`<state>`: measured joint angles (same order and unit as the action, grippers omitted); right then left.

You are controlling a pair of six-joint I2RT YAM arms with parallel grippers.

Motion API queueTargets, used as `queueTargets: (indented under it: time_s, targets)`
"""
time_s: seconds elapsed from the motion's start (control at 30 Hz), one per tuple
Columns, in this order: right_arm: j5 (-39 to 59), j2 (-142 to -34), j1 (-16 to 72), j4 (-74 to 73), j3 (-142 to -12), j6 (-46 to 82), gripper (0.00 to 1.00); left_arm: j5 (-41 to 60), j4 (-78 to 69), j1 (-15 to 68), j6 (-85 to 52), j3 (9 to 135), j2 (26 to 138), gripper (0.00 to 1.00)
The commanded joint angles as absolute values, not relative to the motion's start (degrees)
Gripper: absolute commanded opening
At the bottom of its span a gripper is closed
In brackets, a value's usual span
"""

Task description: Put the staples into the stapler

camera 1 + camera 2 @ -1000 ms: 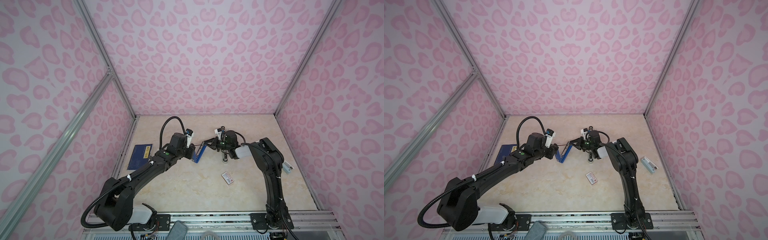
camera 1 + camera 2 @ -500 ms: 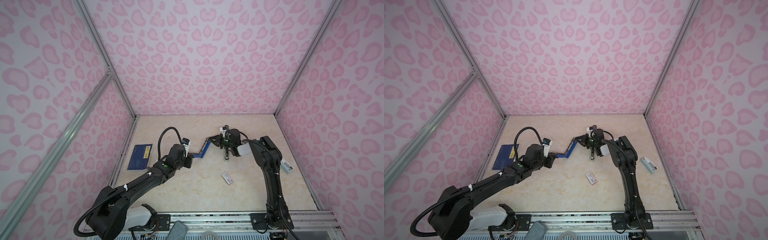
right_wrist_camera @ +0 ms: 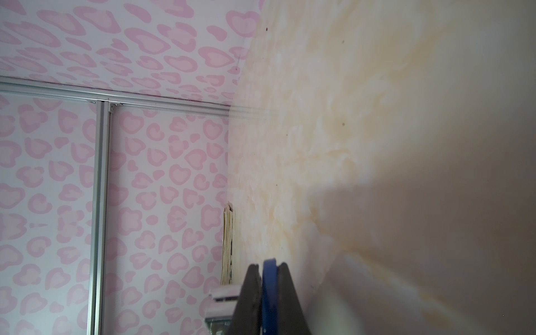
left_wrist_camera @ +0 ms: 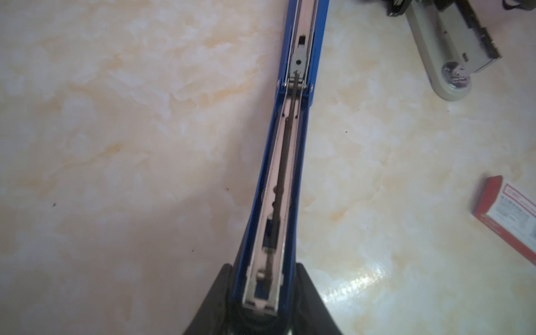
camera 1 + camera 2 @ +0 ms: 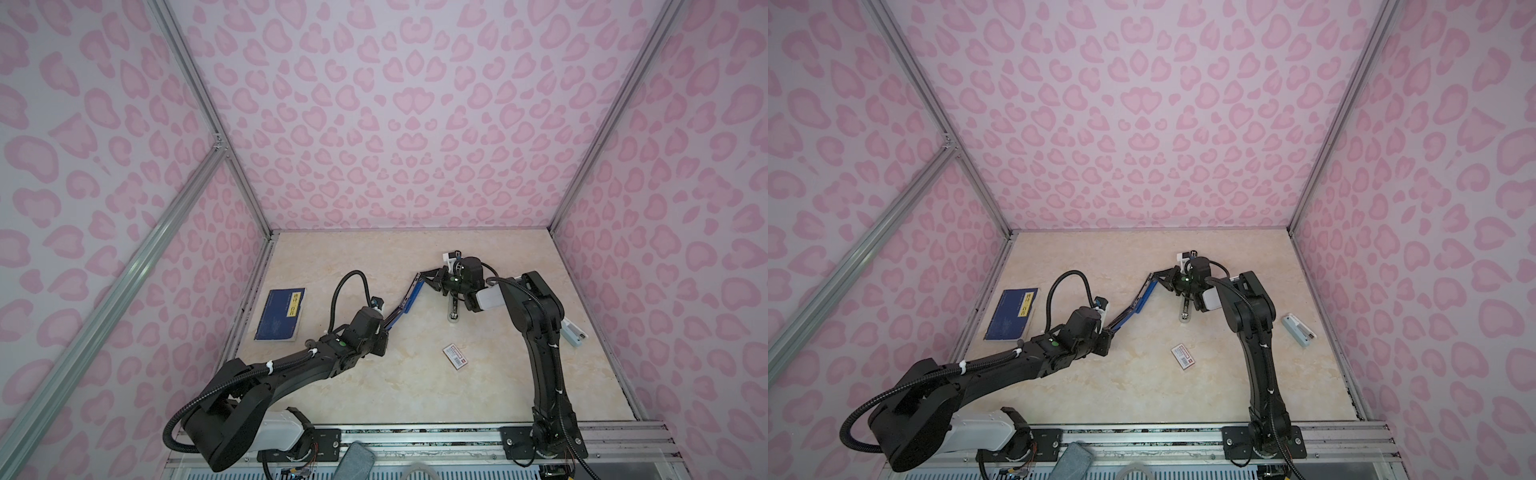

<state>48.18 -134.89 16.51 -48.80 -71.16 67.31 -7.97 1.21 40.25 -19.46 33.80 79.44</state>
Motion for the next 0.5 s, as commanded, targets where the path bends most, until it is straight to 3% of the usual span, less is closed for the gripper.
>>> queueTargets:
  time_s: [0.0, 0.2, 0.47]
  targets:
    - [46.76, -135.53, 16.43, -48.60, -71.10, 66.88, 0.00, -13.93, 4.61, 40.63, -21.85, 34.93, 81.73, 0.34]
    - [46.67, -134.81, 16.48, -48.36, -70.93, 66.81, 0.01, -17.74, 5.20, 41.40, -22.62, 36.79, 84.25, 0.50]
    - [45.08, -132.01, 16.76, -41.48, -69.84, 61.00, 0.22, -18.84, 5.52, 41.74, -23.28, 37.18, 85.53, 0.51]
